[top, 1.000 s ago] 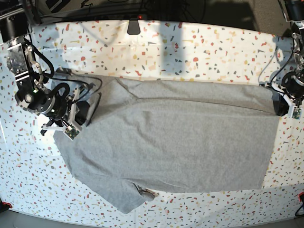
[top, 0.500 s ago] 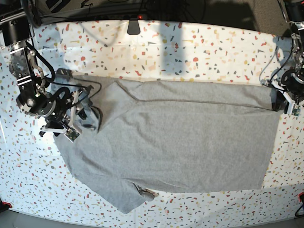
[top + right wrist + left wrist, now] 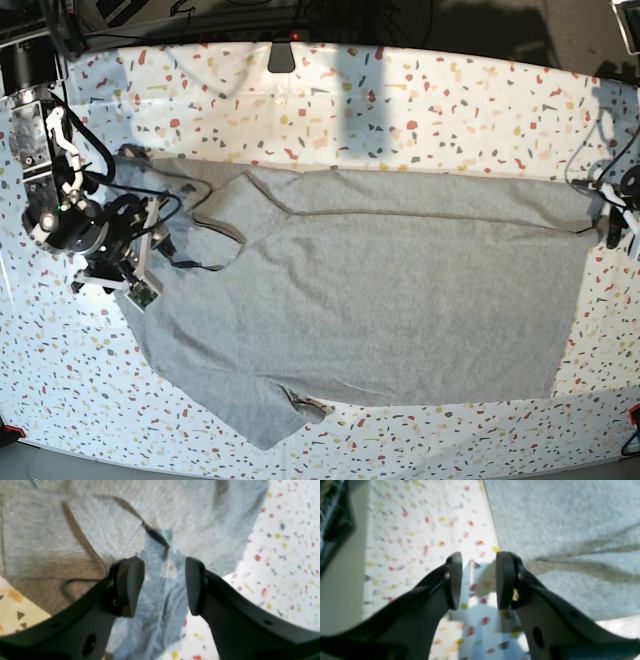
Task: Fold the T-shirt properly
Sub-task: 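Lower the shirt and regrasp the sleeve edge with the right gripper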
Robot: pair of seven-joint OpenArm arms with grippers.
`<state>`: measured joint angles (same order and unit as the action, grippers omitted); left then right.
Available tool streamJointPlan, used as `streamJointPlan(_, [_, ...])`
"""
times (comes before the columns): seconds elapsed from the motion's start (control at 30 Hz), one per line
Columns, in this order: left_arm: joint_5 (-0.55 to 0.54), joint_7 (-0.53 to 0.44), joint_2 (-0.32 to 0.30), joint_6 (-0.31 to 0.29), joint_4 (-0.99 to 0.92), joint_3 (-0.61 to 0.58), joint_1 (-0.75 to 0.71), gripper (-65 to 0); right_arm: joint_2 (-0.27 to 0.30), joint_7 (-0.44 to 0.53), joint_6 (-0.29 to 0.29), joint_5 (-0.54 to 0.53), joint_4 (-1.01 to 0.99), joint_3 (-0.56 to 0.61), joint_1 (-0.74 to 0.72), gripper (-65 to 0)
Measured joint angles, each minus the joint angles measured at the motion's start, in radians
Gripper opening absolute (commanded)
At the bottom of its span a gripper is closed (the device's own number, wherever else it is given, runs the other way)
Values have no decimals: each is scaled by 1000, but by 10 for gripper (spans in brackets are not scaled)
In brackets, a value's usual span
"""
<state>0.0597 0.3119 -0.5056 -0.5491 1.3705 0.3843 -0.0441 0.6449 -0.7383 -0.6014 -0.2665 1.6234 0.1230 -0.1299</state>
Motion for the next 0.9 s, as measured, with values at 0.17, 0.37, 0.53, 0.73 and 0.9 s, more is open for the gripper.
streamJointPlan(0.17, [65, -11, -10, -14, 53, 0, -55, -429, 0, -110, -6, 0, 54, -28, 7, -347])
streamJointPlan(0.37, [294, -226, -10, -62, 174, -4, -232, -431, 0, -120, -80, 4, 75, -29, 74, -358])
streamJointPlan(0.53, [424, -383, -10, -65, 200, -10, -303, -431, 0, -116, -85, 57, 77, -29, 117, -360])
streamJointPlan(0.73, [475, -384, -12, -50, 140, -129, -278, -435, 0, -121, -85, 55, 77, -29, 135, -360])
streamJointPlan(0.9, [583, -391, -16, 105, 76, -224, -253, -435, 1, -144, -85, 55, 77, -29, 135, -360])
